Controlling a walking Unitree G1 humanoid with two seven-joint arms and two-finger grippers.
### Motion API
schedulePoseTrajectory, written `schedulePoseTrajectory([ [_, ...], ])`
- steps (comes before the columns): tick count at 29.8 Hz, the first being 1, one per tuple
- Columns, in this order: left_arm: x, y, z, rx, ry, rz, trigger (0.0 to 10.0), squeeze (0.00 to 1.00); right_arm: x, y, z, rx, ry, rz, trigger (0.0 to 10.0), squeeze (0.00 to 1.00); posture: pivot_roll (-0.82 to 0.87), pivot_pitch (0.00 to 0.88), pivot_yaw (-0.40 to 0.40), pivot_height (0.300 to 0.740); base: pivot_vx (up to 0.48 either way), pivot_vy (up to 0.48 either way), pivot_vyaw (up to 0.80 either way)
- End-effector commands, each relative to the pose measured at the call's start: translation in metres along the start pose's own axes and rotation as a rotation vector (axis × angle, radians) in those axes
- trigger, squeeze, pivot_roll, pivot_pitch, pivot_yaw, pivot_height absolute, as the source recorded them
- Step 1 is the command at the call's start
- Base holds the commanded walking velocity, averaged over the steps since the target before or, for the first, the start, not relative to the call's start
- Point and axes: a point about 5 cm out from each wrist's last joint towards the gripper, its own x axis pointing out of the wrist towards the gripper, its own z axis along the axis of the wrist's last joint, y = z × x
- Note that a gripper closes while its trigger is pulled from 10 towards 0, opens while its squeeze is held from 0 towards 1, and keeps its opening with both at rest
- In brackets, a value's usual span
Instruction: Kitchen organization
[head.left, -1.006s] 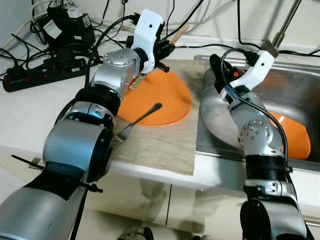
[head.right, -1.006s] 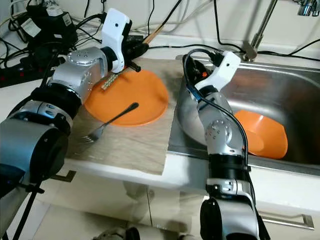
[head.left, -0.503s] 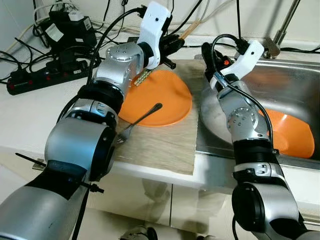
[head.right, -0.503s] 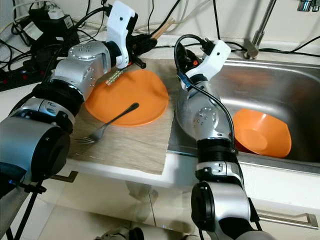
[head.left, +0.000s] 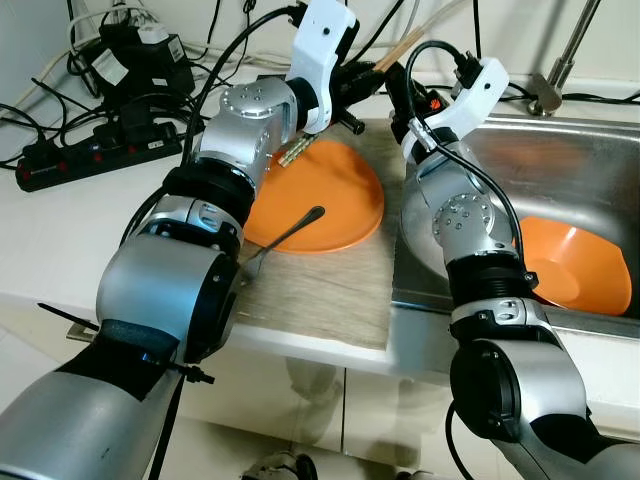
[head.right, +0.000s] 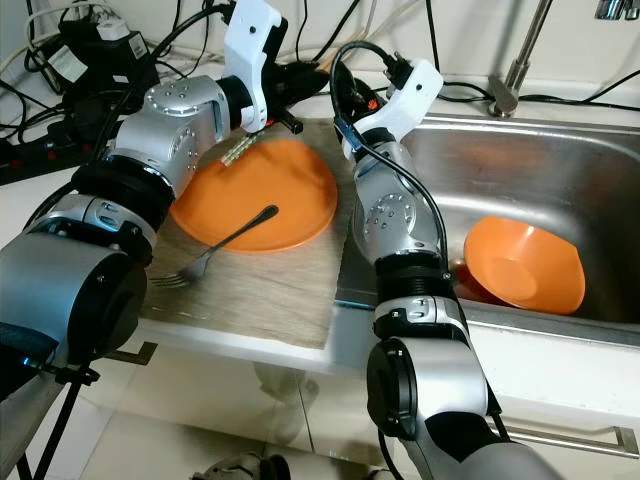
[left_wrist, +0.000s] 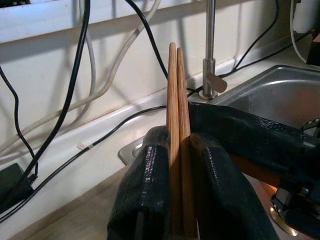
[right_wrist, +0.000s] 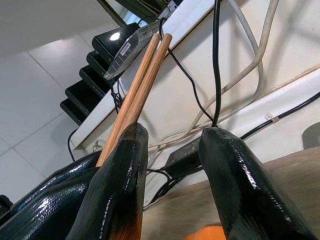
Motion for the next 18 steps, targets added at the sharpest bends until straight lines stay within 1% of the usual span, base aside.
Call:
schedulePoseTrajectory([
  [1,0.001,-0.002,0.004,0.021,0.000,-0.017,0.0,0.00,0.008,0.018,0.009,0.008,-0.036,0.069,10.0,0.00,-0.07,0.000,0.119,0.740,0.000,0.000,0.00],
  [10,0.004,-0.006,0.005,0.018,-0.004,-0.036,0.0,0.00,0.012,0.022,0.014,0.035,-0.063,0.084,10.0,0.00,-0.06,0.000,0.123,0.740,0.000,0.000,0.00],
  [12,0.001,-0.001,0.001,0.026,0.017,-0.006,0.0,0.00,0.013,0.028,0.017,0.036,-0.069,0.107,10.0,0.00,-0.06,0.000,0.127,0.740,0.000,0.000,0.00],
  [13,-0.001,0.003,-0.002,0.028,0.030,0.014,0.0,0.00,0.013,0.030,0.017,0.020,-0.068,0.117,10.0,0.00,-0.06,0.000,0.128,0.740,0.000,0.000,0.00],
  [14,-0.002,0.004,-0.003,0.030,0.034,0.023,0.0,0.00,0.012,0.030,0.017,0.015,-0.068,0.114,10.0,0.67,-0.06,0.000,0.128,0.740,0.000,0.000,0.00],
  [15,-0.003,0.006,-0.004,0.029,0.037,0.030,0.0,0.00,0.012,0.030,0.016,0.008,-0.066,0.111,10.0,1.00,-0.07,0.000,0.130,0.740,0.000,0.000,0.00],
  [18,-0.004,0.007,-0.005,0.028,0.040,0.038,0.0,0.00,0.012,0.027,0.014,-0.004,-0.061,0.098,10.0,1.00,-0.07,0.000,0.132,0.740,0.000,0.000,0.00],
])
